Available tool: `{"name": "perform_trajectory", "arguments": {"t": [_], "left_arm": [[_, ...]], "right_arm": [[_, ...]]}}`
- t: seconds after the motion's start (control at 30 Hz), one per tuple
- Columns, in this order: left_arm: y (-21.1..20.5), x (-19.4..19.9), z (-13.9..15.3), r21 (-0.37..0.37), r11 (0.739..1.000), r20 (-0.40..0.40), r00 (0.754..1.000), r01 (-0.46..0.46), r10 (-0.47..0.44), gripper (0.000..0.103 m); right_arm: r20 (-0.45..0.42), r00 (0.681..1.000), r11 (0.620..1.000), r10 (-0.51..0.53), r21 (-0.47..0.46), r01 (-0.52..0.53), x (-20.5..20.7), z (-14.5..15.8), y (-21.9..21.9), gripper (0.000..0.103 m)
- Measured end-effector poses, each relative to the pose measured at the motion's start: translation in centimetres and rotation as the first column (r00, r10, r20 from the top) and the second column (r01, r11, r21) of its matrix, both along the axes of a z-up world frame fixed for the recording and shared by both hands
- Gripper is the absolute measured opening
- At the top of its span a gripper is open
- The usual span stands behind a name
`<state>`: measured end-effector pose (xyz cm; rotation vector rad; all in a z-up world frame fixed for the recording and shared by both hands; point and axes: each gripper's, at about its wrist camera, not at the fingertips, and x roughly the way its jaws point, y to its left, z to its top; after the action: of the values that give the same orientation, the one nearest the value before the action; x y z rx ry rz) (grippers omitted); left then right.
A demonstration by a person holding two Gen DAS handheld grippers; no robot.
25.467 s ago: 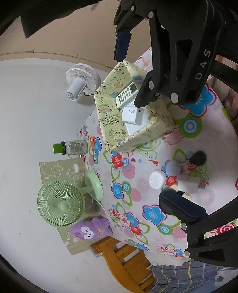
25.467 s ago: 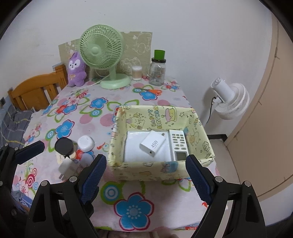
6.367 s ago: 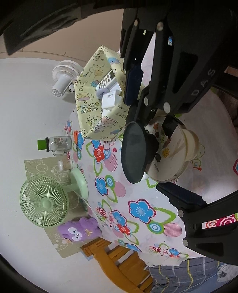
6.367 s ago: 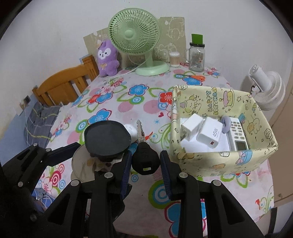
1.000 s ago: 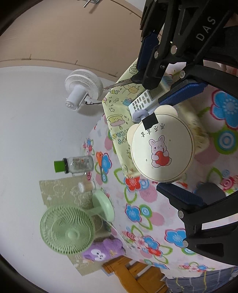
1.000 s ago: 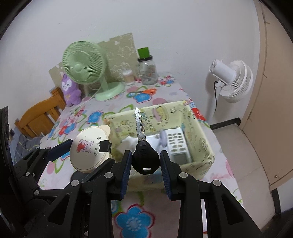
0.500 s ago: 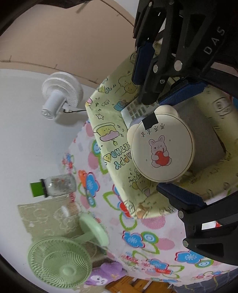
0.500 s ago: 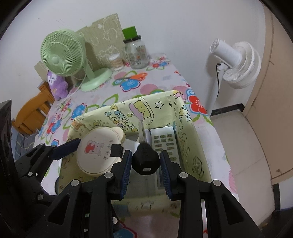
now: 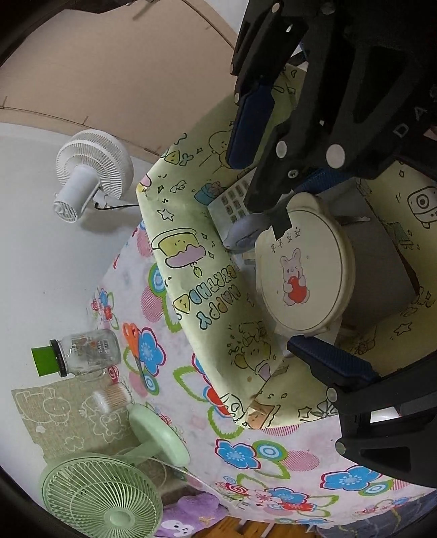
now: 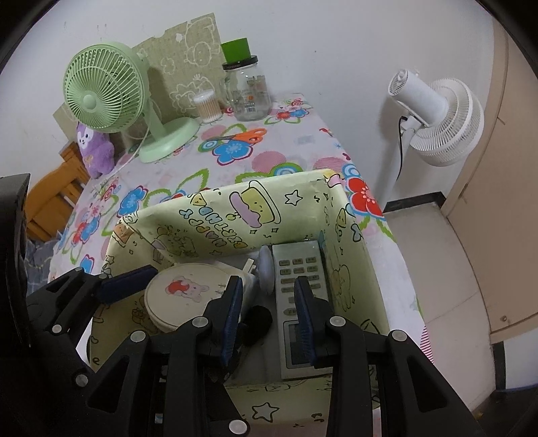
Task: Organize rigid objects
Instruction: 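Lower the bear disc and key fob into the yellow box and open both grippers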
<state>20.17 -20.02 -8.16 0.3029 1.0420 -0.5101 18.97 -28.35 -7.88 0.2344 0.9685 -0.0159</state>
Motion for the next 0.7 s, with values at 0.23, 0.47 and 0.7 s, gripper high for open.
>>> {"name": "perform_trajectory", "arguments": {"t": [0.23, 0.47, 0.7], "left_arm": [[0.0, -0.3, 0.3, 0.001, 1.0, 0.01, 1.0, -0.004, 0.004, 0.093], [0.8, -2.0, 1.9, -0.017, 1.0, 0.058, 0.998, 0.001, 0.0, 0.093], [3.0, -4.2, 3.5, -0.036, 0.999, 0.109, 0.994, -0.022, 0.026, 0.093]], "right_arm": [[0.011, 0.999, 0.999, -0.037, 0.018, 0.037, -1.1, 0.5, -0.5, 0.066], [0.036, 0.998, 0.998, -0.056, 0.017, 0.055, -3.0, 1.7, 0.0, 0.072], [0.081, 0.996, 0.999, -0.038, 0.009, 0.038, -5.0, 3.1, 1.7, 0.076]]}}
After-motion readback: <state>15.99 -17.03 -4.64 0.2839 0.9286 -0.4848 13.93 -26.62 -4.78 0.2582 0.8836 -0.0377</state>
